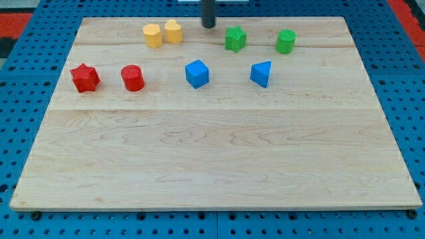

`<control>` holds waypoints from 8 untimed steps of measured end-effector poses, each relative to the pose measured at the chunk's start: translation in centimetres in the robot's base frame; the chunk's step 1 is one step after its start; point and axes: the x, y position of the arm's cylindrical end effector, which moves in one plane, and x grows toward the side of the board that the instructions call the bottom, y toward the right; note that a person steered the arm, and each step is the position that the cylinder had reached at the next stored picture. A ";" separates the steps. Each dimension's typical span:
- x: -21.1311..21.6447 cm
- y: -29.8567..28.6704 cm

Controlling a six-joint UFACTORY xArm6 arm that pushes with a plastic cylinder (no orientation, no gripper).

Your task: Move the yellow hexagon to the top left of the board

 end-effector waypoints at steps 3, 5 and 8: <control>5.3 -8.3; 5.8 -11.6; 2.5 -12.0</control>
